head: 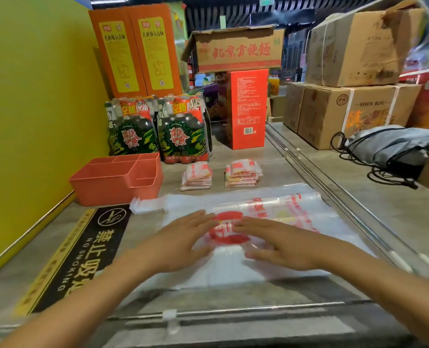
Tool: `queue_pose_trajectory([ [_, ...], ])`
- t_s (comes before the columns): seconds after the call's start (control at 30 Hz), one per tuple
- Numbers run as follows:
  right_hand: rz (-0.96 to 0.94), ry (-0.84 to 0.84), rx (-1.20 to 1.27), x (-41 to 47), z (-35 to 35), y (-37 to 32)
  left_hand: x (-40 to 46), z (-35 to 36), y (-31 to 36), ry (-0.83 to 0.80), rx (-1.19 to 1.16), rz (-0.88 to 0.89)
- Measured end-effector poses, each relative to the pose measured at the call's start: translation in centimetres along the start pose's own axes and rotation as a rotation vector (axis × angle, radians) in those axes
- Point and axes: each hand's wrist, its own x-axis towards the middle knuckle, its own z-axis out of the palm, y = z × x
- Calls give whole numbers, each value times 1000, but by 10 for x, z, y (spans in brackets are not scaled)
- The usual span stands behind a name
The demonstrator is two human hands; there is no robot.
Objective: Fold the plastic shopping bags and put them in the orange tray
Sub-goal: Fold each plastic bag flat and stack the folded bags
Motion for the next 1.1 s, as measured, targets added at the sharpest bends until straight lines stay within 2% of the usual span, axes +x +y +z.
queue_pose_trajectory([
  [0.17,8,-80,25,-22,15,-17,-41,13,10,2,-160,62],
  [0.4,74,-110,15,-27,25,-25,-56,31,7,-88,-295,22],
  [0.6,48,-13,-50,-21,33,-25,-56,39,6,43,-334,4],
  [0.93,46,23,84,-23,37,-17,-63,35,10,145,-441,-26],
  [1.1,107,163,78,-29,34,-20,-66,35,15,254,-393,-72],
])
